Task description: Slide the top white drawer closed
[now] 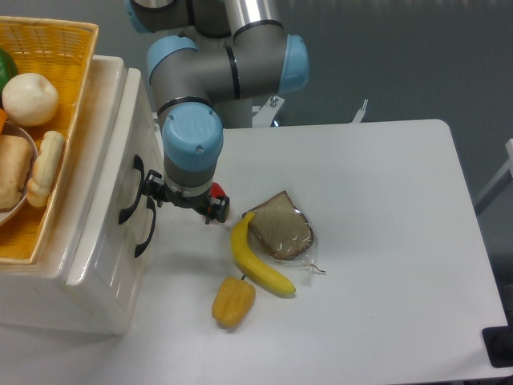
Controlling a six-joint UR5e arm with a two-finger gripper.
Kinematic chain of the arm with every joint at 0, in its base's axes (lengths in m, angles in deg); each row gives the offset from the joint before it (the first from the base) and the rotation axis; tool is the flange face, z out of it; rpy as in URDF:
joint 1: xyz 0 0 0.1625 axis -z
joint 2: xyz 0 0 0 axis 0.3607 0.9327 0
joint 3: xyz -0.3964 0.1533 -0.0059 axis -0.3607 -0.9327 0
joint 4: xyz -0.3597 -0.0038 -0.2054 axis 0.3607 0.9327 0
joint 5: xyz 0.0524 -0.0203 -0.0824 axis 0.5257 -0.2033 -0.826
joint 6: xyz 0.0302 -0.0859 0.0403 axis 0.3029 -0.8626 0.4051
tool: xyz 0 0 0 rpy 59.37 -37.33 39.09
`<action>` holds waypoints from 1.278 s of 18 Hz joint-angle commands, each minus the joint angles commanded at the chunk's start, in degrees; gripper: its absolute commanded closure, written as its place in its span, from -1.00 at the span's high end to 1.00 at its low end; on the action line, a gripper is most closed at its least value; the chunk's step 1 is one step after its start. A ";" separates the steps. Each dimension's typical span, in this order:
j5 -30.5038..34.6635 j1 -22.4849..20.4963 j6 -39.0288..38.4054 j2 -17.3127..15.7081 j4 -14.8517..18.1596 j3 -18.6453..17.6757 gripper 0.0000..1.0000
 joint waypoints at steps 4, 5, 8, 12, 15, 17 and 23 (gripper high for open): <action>1.13 -6.42 4.46 -0.18 -0.09 2.28 1.00; 2.36 -7.65 7.88 -0.09 -0.09 2.90 1.00; 5.35 -12.04 19.13 0.00 -0.35 4.31 1.00; 5.63 -18.37 28.38 -0.09 -0.26 5.01 1.00; 5.54 -22.76 31.72 -0.09 -2.54 5.62 1.00; 5.54 -24.96 34.35 0.79 -4.91 5.89 1.00; 7.56 -26.64 34.72 0.79 -5.89 5.63 1.00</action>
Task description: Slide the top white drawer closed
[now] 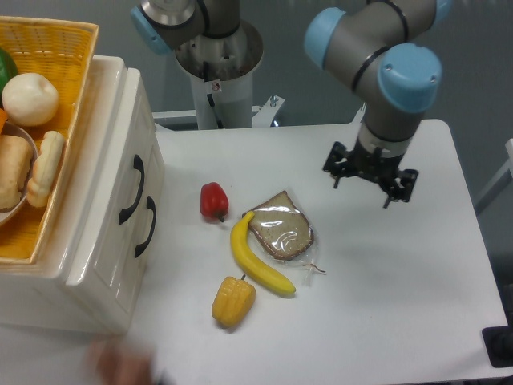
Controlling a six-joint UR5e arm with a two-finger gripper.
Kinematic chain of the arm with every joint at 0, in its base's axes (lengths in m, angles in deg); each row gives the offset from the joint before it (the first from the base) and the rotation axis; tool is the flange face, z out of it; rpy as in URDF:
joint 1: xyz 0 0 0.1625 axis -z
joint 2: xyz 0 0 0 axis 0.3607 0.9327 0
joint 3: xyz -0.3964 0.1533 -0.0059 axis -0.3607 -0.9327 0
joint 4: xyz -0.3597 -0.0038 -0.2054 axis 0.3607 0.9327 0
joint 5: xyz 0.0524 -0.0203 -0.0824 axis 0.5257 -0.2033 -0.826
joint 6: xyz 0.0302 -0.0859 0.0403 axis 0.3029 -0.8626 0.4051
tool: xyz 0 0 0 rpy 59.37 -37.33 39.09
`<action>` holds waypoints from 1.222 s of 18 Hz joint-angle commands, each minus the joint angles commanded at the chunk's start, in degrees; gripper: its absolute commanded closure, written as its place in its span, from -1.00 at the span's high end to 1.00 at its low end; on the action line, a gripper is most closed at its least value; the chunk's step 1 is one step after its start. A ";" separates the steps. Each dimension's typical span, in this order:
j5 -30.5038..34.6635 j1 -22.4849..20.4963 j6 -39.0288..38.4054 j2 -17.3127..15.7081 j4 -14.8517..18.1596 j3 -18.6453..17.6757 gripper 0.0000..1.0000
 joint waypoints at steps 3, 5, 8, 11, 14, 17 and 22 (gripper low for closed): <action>0.09 0.00 -0.52 -0.70 0.09 0.35 1.00; 0.09 -0.09 -0.62 -0.71 0.09 0.35 1.00; 0.61 -0.35 -0.79 -0.71 0.18 0.35 1.00; 1.84 -0.35 -0.79 -0.71 0.09 0.35 1.00; 2.11 -0.35 -0.79 -0.79 0.09 0.35 1.00; 2.11 -0.35 -0.88 -0.71 0.09 0.35 1.00; 2.11 -0.35 -0.88 -0.44 0.09 0.27 1.00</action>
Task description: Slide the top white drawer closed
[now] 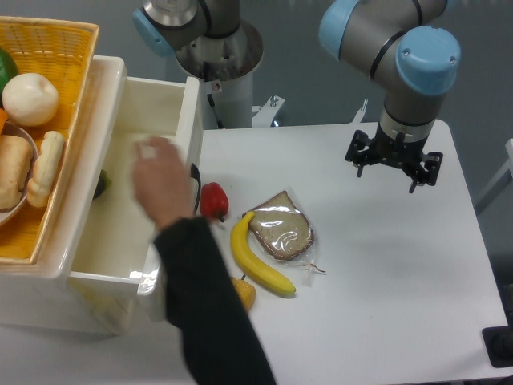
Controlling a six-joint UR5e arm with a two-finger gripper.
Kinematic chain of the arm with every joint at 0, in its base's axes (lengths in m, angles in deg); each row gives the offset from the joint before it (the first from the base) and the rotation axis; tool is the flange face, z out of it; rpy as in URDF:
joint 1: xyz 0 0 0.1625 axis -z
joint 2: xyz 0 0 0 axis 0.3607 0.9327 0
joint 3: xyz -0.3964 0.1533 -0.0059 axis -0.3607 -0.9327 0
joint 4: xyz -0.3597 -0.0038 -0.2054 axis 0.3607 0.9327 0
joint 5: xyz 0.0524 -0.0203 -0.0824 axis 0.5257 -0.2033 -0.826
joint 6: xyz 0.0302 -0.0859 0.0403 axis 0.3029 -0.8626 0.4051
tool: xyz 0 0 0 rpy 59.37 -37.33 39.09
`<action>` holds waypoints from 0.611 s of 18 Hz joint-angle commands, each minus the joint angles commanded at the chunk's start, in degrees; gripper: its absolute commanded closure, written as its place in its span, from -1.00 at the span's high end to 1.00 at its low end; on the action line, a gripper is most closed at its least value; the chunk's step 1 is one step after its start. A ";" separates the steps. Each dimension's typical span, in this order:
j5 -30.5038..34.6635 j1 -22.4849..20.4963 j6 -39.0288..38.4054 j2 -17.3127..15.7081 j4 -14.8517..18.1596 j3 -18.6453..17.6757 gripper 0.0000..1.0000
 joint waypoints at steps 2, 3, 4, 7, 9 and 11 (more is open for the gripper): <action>0.00 -0.09 0.00 0.00 0.00 0.00 1.00; 0.00 -0.09 0.09 0.00 0.09 -0.09 1.00; 0.00 -0.17 0.09 0.00 0.00 -0.09 1.00; 0.00 -0.62 0.09 0.00 0.00 -0.26 1.00; 0.00 -0.88 0.09 0.00 0.00 -0.26 1.00; 0.00 -1.14 0.18 0.00 0.00 -0.26 1.00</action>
